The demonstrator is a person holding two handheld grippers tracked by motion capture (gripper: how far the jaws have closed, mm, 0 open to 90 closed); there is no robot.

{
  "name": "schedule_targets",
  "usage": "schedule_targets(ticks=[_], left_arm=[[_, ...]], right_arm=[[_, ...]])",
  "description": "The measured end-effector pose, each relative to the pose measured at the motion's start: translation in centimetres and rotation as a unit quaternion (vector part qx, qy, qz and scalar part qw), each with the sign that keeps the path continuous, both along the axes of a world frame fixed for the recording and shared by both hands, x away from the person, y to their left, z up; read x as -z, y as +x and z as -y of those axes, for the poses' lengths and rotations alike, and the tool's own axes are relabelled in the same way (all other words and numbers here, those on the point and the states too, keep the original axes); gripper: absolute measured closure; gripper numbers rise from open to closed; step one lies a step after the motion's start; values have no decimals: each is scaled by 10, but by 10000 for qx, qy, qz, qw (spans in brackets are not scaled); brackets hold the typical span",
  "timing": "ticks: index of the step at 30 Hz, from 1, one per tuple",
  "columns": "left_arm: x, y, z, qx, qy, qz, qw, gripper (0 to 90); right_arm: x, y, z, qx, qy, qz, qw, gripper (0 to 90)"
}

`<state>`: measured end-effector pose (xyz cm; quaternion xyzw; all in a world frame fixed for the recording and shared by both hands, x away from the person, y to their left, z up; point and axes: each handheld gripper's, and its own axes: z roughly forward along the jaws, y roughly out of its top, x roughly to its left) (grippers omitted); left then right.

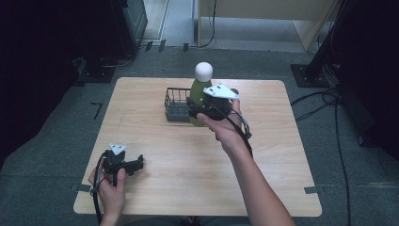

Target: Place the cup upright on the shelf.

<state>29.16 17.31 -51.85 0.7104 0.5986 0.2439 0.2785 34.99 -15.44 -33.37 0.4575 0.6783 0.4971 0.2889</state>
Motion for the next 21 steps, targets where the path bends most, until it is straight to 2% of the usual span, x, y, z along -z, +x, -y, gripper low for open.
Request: schedule_targets(ticks=[6, 14, 21], left_arm=[[0, 0, 0, 1, 2, 3, 10000, 1], [0, 0, 0, -1, -1, 8, 10000, 1], [0, 0, 0, 3, 9, 4, 10000, 1]], right_arm=[[-9, 16, 5, 201, 26, 43, 9998, 203], [-7, 39, 11, 407, -50, 22, 9992, 203], [-6, 64, 20, 724, 63, -66, 9973, 203]])
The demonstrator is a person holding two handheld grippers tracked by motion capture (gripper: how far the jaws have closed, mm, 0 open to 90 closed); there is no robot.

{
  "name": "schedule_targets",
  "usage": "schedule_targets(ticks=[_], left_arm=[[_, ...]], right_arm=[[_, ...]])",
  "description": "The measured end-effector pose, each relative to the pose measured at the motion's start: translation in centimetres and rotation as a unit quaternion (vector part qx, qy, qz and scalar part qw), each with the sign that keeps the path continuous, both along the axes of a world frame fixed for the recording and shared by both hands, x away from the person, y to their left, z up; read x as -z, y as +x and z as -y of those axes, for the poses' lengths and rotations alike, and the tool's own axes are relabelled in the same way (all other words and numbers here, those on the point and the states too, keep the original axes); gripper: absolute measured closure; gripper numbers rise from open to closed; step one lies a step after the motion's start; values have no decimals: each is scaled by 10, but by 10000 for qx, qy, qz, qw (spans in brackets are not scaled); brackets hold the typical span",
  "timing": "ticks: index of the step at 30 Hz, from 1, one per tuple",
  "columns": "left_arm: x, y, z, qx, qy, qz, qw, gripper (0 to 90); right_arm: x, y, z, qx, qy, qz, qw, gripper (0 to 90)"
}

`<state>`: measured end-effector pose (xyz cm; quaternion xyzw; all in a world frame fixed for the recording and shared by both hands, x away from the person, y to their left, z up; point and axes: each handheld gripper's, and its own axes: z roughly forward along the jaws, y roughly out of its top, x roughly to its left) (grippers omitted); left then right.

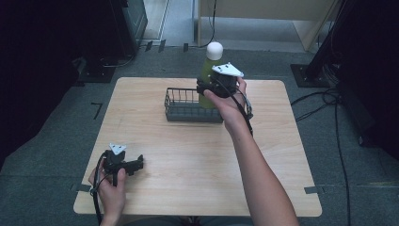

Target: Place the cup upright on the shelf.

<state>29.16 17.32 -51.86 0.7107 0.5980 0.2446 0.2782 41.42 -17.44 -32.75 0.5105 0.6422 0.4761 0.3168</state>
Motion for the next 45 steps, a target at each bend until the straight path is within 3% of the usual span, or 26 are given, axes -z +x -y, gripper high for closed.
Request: schedule_targets(ticks=[8, 14, 33, 43, 45], left_arm=[[0, 0, 0, 4, 4, -3, 10000, 1], [0, 0, 0, 4, 10, -3, 10000, 1], [0, 0, 0, -1, -3, 1, 10000, 1], [0, 0, 0, -1, -5, 0, 10000, 1], [0, 0, 0, 1, -2, -2, 10000, 1]], right_arm=[[4, 20, 0, 126, -72, -73, 9999, 203], [19, 33, -5, 126, -105, -225, 9996, 203], [54, 42, -9, 146, -292, -523, 9981, 203], [57, 43, -7, 100, -231, -511, 9984, 194], [58, 44, -5, 52, -134, -648, 9978, 166]])
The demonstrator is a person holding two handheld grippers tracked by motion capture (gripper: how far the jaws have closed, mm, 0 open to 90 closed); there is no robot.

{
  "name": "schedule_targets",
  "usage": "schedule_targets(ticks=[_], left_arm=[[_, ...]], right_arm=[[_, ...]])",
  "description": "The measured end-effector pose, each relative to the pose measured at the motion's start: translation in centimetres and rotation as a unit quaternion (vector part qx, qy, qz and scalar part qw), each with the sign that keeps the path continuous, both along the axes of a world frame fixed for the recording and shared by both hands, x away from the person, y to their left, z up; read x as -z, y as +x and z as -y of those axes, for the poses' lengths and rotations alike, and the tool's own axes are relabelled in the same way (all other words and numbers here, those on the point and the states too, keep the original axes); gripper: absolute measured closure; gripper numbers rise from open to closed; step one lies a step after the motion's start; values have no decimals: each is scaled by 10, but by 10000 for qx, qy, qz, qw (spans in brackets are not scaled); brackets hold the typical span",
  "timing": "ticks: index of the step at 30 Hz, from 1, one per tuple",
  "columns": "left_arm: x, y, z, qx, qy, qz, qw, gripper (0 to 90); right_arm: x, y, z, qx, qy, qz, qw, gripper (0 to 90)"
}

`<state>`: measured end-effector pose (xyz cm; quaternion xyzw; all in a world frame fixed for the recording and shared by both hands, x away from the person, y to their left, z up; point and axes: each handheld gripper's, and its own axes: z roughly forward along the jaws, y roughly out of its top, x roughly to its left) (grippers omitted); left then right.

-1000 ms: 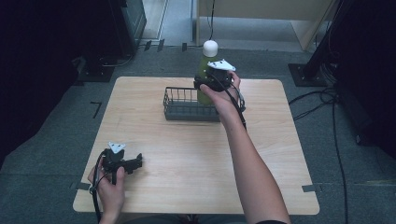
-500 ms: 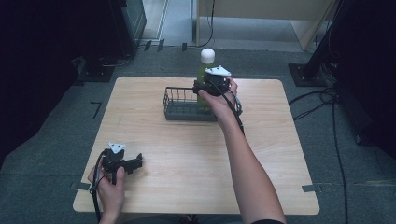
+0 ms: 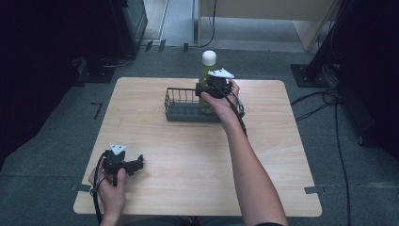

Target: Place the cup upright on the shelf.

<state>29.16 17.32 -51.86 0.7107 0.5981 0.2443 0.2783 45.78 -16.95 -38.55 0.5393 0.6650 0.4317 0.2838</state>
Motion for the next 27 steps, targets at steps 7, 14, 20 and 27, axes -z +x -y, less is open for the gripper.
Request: schedule_targets(ticks=[7, 14, 20, 27], left_arm=[[0, 0, 0, -1, 0, 1, 10000, 1], [0, 0, 0, -2, 0, 5, 10000, 1], [0, 0, 0, -2, -1, 3, 10000, 1], [0, 0, 0, -3, -4, 4, 10000, 1]], right_arm=[[3, -2, 4, -88, 24, 15, 10000, 146], [1, -7, 5, -277, 205, 40, 9994, 42], [-3, -17, 4, -454, 153, 41, 9988, 0], [-9, -32, 9, -614, 149, 167, 9979, 0]])
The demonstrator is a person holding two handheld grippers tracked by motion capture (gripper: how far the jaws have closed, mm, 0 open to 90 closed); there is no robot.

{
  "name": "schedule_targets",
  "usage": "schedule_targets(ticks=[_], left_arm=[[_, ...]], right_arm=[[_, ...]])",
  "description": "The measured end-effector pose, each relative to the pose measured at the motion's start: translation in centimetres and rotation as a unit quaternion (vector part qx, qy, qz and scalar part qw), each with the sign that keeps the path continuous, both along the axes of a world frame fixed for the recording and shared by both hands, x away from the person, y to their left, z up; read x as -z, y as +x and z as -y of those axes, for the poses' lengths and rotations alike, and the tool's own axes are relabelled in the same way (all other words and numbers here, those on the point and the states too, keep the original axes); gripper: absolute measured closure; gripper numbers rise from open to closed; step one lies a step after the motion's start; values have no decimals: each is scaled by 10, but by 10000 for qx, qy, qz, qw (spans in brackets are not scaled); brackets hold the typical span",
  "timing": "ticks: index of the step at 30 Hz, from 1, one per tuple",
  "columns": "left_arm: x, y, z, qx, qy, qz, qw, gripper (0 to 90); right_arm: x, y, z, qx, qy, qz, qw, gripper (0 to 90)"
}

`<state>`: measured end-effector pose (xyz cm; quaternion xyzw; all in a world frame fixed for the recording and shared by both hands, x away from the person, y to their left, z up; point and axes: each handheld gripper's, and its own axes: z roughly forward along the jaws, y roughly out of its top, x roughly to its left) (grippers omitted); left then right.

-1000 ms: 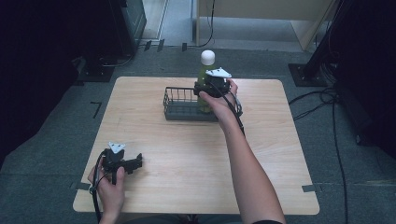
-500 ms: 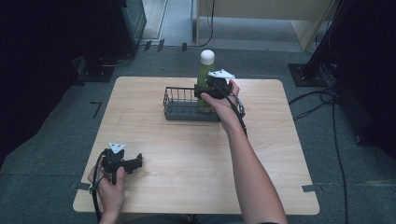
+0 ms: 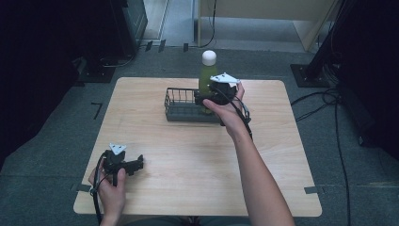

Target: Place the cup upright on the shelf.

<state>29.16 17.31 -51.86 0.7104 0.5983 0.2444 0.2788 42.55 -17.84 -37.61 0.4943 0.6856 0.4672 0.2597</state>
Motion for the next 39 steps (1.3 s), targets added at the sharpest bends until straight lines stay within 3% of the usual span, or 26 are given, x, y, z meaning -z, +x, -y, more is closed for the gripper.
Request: schedule_targets(ticks=[4, 8, 12, 19, 30, 39], left_arm=[[0, 0, 0, 0, -1, 0, 10000, 1], [0, 0, 0, 5, 11, -6, 10000, 1], [0, 0, 0, -4, 2, 7, 10000, 1], [0, 0, 0, -6, 4, 5, 10000, 1], [0, 0, 0, 6, 9, -3, 10000, 1], [0, 0, 0, 5, 9, 2, 10000, 1]], right_arm=[[-2, -14, 4, -54, 73, 63, 9999, 0], [2, -35, 8, -143, -152, 17, 9998, 0], [4, -47, 14, -210, -218, 7, 9995, 0], [17, -72, 33, -124, -290, -131, 9994, 0], [24, -104, 57, 5, -177, -32, 9998, 0], [37, -127, 71, 83, -236, -44, 9997, 0]])
